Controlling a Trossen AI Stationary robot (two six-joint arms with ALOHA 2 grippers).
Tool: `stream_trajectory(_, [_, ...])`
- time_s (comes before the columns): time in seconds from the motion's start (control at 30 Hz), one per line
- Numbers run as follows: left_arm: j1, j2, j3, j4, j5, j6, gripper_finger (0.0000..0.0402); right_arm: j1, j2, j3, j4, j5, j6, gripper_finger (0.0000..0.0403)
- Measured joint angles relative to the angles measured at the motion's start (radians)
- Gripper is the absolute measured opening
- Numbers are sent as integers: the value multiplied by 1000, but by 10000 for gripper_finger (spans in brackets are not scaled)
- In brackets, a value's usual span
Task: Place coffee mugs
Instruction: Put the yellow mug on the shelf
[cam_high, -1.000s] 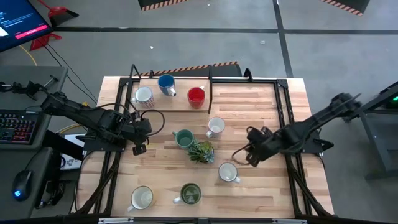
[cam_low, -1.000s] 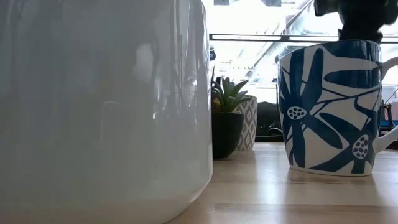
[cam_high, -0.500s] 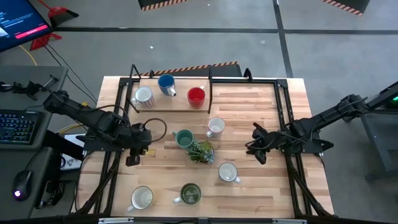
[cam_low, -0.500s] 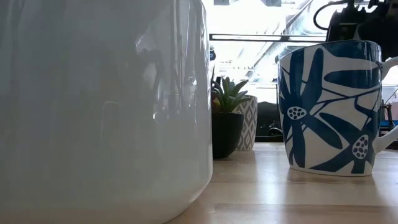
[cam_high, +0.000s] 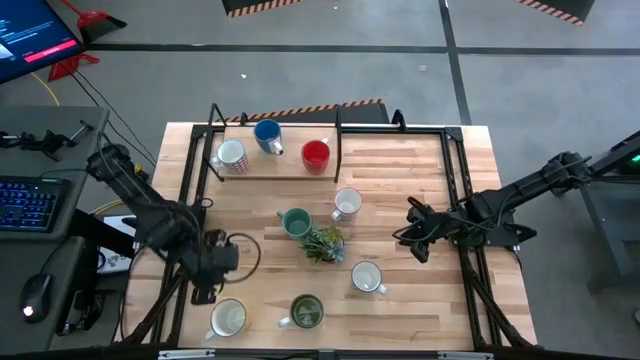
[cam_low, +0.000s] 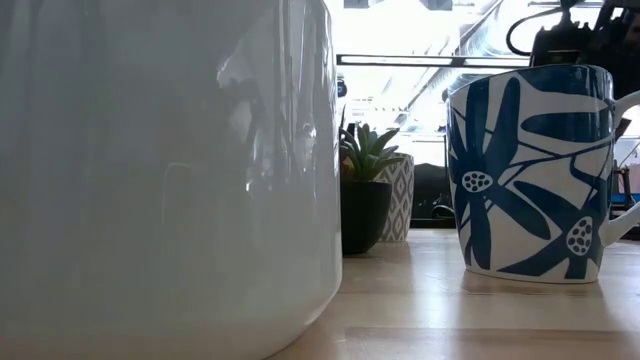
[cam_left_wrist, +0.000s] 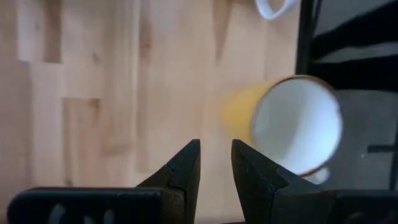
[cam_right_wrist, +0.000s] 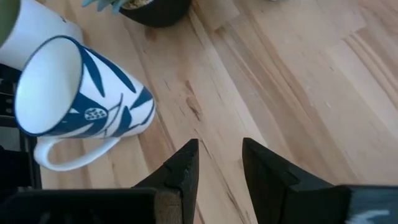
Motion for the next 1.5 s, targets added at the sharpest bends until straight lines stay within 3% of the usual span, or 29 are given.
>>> stream_trajectory(0.2, [-81, 118, 121, 9, -59, -184, 81, 1, 0, 0, -68, -30, -17, 103])
stream_trajectory(0.37, [-116, 243, 190, 8, -45, -226, 81, 1, 0, 0, -108, -49, -18, 103])
stream_trajectory(0.57, [-132, 328, 196, -29, 97, -309, 80, 1, 0, 0, -155, -49, -25, 103])
stream_trajectory(0.77, [-137, 326, 196, -192, 30, -453, 66, 1, 0, 0, -163, -49, -25, 103])
stream_trajectory(1.0, [-138, 313, 195, -136, 63, -430, 53, 1, 0, 0, -176, -49, -28, 103])
stream_trajectory(1.5, [-149, 282, 195, -98, 84, -570, 140, 1, 1, 0, -206, -38, -51, 103])
